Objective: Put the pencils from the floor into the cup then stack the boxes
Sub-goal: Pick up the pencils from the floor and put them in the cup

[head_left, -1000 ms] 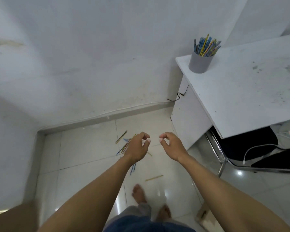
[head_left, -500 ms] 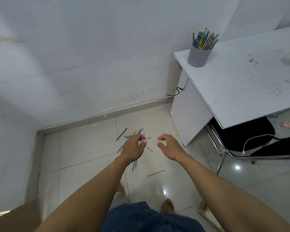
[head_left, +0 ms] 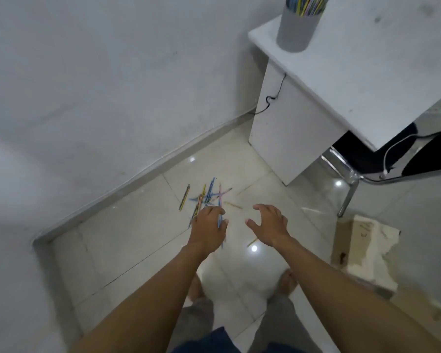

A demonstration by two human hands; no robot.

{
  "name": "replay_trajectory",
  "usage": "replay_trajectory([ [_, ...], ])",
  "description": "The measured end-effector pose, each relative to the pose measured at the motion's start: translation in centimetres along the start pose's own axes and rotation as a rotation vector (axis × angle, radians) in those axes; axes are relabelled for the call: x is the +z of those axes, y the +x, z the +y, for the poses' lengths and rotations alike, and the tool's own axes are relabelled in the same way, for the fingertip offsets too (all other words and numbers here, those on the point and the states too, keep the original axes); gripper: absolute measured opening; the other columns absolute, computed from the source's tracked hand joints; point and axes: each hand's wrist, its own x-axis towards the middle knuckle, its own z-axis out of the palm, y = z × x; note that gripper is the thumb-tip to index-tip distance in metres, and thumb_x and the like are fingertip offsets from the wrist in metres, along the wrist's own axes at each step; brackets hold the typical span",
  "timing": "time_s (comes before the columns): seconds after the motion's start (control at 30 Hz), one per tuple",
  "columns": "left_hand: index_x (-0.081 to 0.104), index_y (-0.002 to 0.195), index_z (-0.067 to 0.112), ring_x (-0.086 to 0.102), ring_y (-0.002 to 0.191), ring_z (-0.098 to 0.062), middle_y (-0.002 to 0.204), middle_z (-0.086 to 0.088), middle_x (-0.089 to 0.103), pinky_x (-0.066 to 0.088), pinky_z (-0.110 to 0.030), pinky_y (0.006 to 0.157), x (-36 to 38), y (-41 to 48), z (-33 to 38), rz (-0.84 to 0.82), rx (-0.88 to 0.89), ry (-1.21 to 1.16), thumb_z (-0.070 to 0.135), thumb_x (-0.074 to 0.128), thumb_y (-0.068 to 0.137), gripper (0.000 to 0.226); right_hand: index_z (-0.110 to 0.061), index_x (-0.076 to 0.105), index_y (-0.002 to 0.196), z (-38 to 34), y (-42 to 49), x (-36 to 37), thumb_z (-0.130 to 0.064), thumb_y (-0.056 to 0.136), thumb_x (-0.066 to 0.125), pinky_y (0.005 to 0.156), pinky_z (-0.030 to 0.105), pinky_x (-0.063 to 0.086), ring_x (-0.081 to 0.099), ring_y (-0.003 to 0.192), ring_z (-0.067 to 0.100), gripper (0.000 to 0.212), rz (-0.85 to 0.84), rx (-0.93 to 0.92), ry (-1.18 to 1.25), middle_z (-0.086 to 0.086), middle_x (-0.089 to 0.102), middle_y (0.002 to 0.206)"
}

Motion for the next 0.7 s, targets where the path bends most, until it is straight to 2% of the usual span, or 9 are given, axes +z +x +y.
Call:
replay_trajectory([
  [0.17, 0.053, 0.122, 0.019, 0.042, 0.128, -0.021, 0.132, -0.001, 0.05, 0.029, -0.038, 0.105, 1.7, 2.6, -5.9, -0.157, -0.029, 0.097, 0.027, 0.049, 0.095, 0.028, -0.025, 0.047, 0.134, -1.2, 1.3, 6.5, -0.047, 0.091, 0.056, 0.106, 0.04, 0.027, 0.034, 0.136, 0.024, 0.048, -0.026, 0.144, 0.092, 0.002, 0.044, 0.143],
  [0.33, 0.054, 0.12, 0.017, 0.044, 0.125, -0.022, 0.129, -0.003, 0.053, 0.032, -0.038, 0.101, 5.4, 6.4, -8.3, -0.149, -0.07, 0.024, 0.027, 0.05, 0.095, 0.028, -0.024, 0.048, 0.132, 0.5, 5.7, 8.6, -0.045, 0.092, 0.056, 0.104, 0.041, 0.03, 0.04, 0.129, 0.028, 0.046, -0.023, 0.217, 0.122, 0.007, 0.045, 0.139],
  [0.47, 0.055, 0.119, 0.017, 0.046, 0.121, -0.024, 0.126, -0.004, 0.054, 0.032, -0.038, 0.098, 11.1, 9.2, -11.7, -0.154, -0.092, 0.002, 0.028, 0.048, 0.096, 0.027, -0.022, 0.049, 0.129, 3.8, 10.3, 11.7, -0.044, 0.093, 0.055, 0.102, 0.042, 0.032, 0.045, 0.124, 0.031, 0.043, -0.006, 0.323, 0.203, 0.009, 0.046, 0.136],
  [0.7, 0.052, 0.12, 0.018, 0.048, 0.117, -0.026, 0.125, -0.006, 0.052, 0.033, -0.039, 0.098, 24.8, 11.9, -19.4, -0.25, -0.191, 0.078, 0.028, 0.048, 0.095, 0.027, -0.02, 0.047, 0.13, 11.4, 16.8, 22.6, -0.043, 0.093, 0.054, 0.104, 0.045, 0.032, 0.041, 0.128, 0.03, 0.044, -0.05, 0.407, 0.222, 0.009, 0.042, 0.138],
])
